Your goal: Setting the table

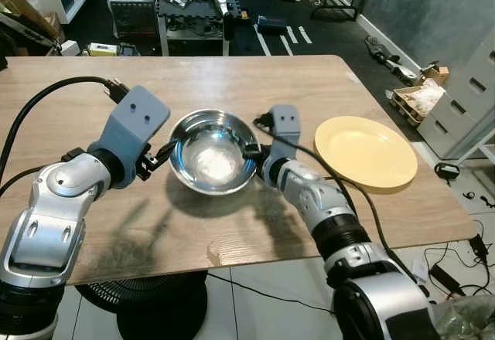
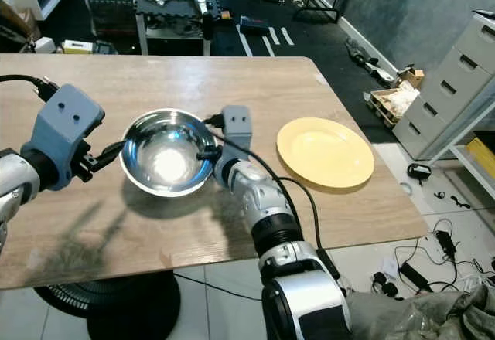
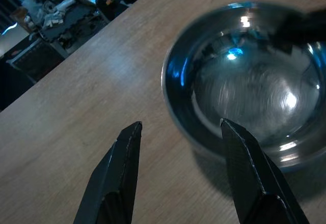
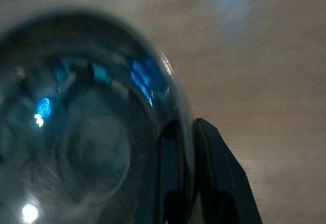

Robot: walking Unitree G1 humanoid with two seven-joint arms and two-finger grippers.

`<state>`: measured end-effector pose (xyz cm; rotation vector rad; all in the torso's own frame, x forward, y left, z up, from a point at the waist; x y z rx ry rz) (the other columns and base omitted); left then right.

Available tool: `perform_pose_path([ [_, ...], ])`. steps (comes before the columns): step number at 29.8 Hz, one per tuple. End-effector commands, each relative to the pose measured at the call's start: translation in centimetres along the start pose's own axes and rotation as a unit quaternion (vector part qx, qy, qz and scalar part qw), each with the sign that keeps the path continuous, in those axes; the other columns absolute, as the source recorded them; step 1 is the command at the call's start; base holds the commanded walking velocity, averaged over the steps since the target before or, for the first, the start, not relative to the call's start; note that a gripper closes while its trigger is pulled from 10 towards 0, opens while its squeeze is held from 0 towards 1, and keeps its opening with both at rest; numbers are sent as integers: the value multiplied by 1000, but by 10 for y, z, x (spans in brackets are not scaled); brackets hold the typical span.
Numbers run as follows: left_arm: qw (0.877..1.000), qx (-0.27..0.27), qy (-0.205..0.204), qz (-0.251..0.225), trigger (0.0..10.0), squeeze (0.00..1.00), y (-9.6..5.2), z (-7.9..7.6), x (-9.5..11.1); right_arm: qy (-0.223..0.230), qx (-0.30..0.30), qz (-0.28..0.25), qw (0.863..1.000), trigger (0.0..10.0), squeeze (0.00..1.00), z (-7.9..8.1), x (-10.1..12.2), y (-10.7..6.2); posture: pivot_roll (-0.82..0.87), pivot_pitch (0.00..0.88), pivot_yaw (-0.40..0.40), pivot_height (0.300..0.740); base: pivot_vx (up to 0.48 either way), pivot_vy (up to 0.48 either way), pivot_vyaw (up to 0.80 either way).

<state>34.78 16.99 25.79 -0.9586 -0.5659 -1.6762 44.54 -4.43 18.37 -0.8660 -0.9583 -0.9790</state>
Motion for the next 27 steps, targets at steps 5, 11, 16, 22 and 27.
perform_pose_path([
  [5, 1000, -8, -7, 6, 10000, 0, 4, -5, -2, -15, -66, -55, 996, 10000, 0, -23, 25, -1, 67, 87, -15, 740, 0, 0, 0],
  [11, 1000, -7, -8, 3, 10000, 0, 5, -6, 0, 2, -117, -99, 988, 10000, 0, -47, 46, -7, 67, 86, -14, 740, 0, 0, 0],
  [16, 1000, -6, -2, 1, 10000, 0, 8, -8, 2, 3, -155, -110, 982, 10000, 0, -66, 50, -11, 69, 81, -11, 740, 0, 0, 0],
  [22, 1000, -10, 2, 1, 10000, 0, 10, -11, 2, -11, -152, -107, 983, 10000, 0, -62, 45, -9, 71, 75, -6, 740, 0, 0, 0],
  [27, 1000, -9, 2, 1, 10000, 0, 10, -10, 2, -15, -158, -110, 981, 10000, 1000, -64, 44, -10, 76, 73, -4, 740, 0, 0, 0],
])
Point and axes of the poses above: a point about 5 cm out from each wrist's last joint towards the gripper, its own y axis pointing out of the wrist towards the gripper, its own x axis along the axis of the wrist's last joint, z = x × y, the point moved 5 cm from there along y, pointing out of the wrist towards the gripper, and after that the axes turned 3 degrees about y, right-handed, at the moved point
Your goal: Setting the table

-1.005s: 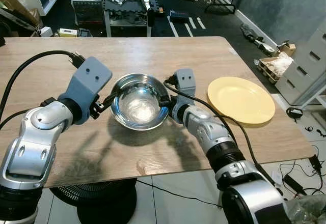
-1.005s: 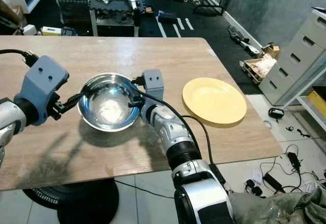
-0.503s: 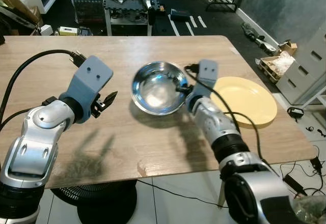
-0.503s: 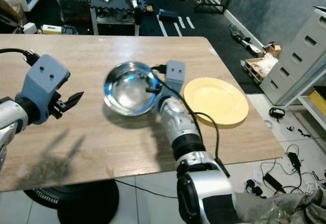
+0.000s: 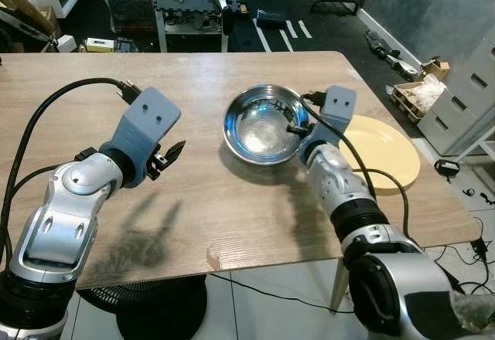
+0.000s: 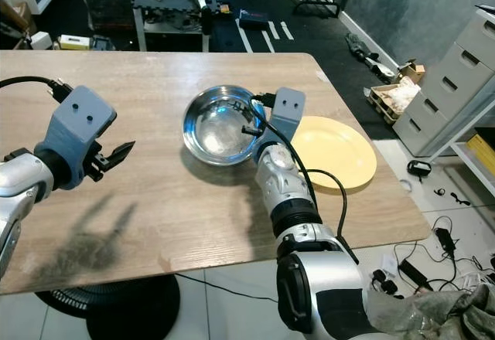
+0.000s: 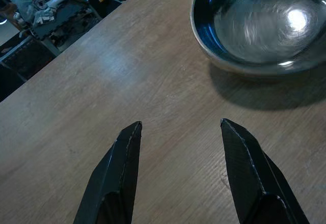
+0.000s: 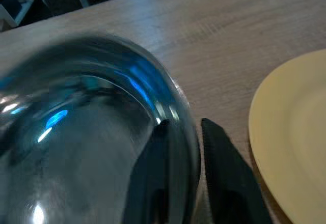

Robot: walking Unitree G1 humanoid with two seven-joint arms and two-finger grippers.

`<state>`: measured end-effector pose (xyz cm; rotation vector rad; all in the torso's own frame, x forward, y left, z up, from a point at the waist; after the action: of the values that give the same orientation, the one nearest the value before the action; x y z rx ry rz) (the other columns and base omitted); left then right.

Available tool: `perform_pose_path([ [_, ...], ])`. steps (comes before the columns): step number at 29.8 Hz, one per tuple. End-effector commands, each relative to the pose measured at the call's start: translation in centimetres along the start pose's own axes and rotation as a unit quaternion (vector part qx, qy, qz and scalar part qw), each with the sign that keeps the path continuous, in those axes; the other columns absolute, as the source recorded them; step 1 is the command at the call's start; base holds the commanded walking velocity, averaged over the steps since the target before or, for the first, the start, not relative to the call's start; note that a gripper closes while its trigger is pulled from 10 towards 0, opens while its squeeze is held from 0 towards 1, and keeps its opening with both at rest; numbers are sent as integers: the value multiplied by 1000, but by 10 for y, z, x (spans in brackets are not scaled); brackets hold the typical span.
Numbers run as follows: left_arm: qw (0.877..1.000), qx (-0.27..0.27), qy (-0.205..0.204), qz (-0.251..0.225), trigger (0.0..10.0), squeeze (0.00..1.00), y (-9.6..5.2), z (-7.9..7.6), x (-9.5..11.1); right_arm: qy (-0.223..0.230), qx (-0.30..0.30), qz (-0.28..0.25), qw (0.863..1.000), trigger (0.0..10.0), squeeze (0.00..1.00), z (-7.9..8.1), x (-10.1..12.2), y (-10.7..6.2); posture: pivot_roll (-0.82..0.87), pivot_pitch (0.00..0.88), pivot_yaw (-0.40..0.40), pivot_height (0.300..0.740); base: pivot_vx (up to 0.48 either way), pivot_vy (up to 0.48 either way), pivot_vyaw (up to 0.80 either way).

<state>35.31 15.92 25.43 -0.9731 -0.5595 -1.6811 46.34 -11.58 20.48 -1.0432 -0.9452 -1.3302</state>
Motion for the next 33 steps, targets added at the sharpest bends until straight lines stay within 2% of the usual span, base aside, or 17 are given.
perform_pose_path([
  [1, 1000, -2, 5, 1, 10000, 0, 1, -1, 0, -8, -6, -5, 1000, 10000, 1000, -2, 0, 0, 76, 73, -4, 740, 0, 0, 0],
  [4, 1000, -2, 6, 1, 10000, 0, 1, -1, 0, -9, -16, -8, 1000, 10000, 1000, -5, 1, 0, 76, 71, -4, 740, 0, 0, 0],
  [5, 1000, -3, 6, 1, 10000, 0, 1, -1, 0, -8, -17, -10, 1000, 10000, 0, -5, 1, 1, 76, 70, -2, 740, 0, 0, 0],
  [13, 1000, -5, 6, 0, 10000, 0, 2, -2, 1, -17, -20, -36, 999, 10000, 0, -8, 13, 1, 74, 71, 1, 740, 0, 0, 0],
  [18, 1000, 4, -1, -10, 10000, 0, 3, 0, 4, -24, -9, -131, 991, 10000, 0, -19, 54, -5, 73, 71, 9, 740, 0, 0, 0],
  [19, 1000, 4, -1, -10, 10000, 0, 3, 0, 4, -24, -9, -131, 991, 10000, 0, -19, 54, -5, 73, 71, 9, 740, 0, 0, 0],
  [20, 999, 19, -14, -30, 10000, 0, 3, 3, 10, -26, 9, -190, 981, 10000, 0, -23, 75, -15, 70, 70, 14, 740, 0, 0, 0],
  [23, 998, 28, -32, -50, 10000, 0, 3, 5, 17, -31, 30, -226, 973, 10000, 0, -26, 86, -27, 67, 68, 21, 740, 0, 0, 0],
  [24, 998, 28, -32, -50, 10000, 0, 3, 5, 17, -31, 30, -226, 973, 10000, 0, -26, 86, -27, 67, 68, 21, 740, 0, 0, 0],
  [25, 996, 30, -55, -62, 10000, 0, 3, 4, 20, -26, 47, -239, 969, 10000, 0, -29, 88, -38, 62, 67, 27, 740, 0, 0, 0],
  [26, 995, 32, -61, -73, 10000, 0, 2, 4, 23, -24, 57, -238, 969, 10000, 0, -31, 85, -44, 55, 67, 36, 740, 0, 0, 0],
  [28, 994, 33, -64, -80, 10000, 0, 1, 4, 25, -23, 64, -237, 969, 10000, 0, -32, 83, -48, 55, 67, 36, 740, 0, 0, 0],
  [33, 984, 20, -148, -94, 10000, 0, -6, -9, 22, -38, 55, -218, 974, 10000, 0, -56, 54, -83, 31, 71, 49, 740, 0, 0, 0],
])
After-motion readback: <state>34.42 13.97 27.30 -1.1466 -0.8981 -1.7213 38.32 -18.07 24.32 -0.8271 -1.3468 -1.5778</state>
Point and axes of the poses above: a point about 5 cm out from each wrist's last joint towards the gripper, its own y axis pointing out of the wrist towards the gripper, its own x axis along the axis of the wrist's last joint, z = x × y, the point moved 5 cm from there along y, pointing out of the wrist towards the gripper, and after that the axes turned 3 degrees about y, right-handed, at the moved point
